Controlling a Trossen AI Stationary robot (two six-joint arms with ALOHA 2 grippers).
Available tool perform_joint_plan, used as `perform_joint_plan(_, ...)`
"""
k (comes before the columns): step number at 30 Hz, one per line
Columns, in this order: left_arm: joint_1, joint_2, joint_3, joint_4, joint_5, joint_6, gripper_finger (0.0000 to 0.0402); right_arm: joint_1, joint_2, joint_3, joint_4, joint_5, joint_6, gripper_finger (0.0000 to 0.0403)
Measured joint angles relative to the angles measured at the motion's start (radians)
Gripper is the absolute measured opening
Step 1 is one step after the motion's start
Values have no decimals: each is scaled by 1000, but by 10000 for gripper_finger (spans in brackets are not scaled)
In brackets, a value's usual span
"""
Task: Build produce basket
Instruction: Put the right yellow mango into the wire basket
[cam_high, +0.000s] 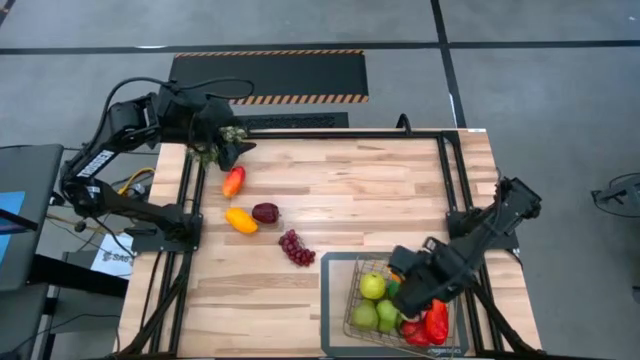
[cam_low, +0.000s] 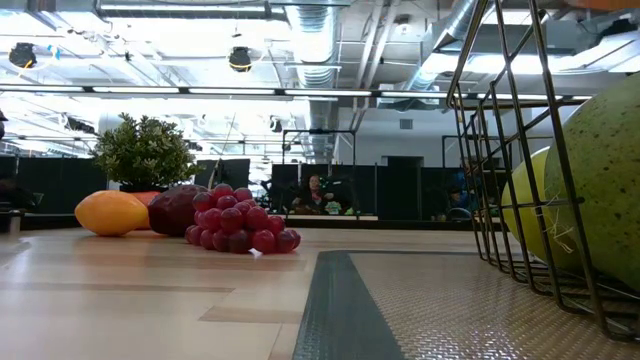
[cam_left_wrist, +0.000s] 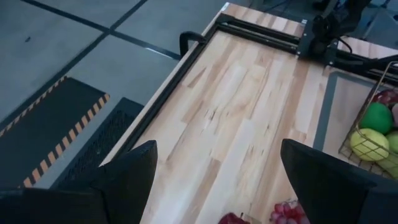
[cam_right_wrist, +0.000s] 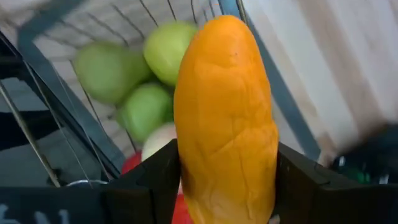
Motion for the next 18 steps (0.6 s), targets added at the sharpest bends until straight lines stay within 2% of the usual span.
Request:
perform_joint_plan(5, 0, 38, 0, -1, 8, -3, 328, 84, -15, -69, 2, -23, 76, 223)
perform_joint_plan(10, 0, 70, 0, -2, 10, -4, 328, 146, -16, -143, 3, -90, 54, 223)
perform_joint_plan(18, 0, 78, 0, 10, 8, -30, 328, 145, -16, -216, 49, -91, 43, 223)
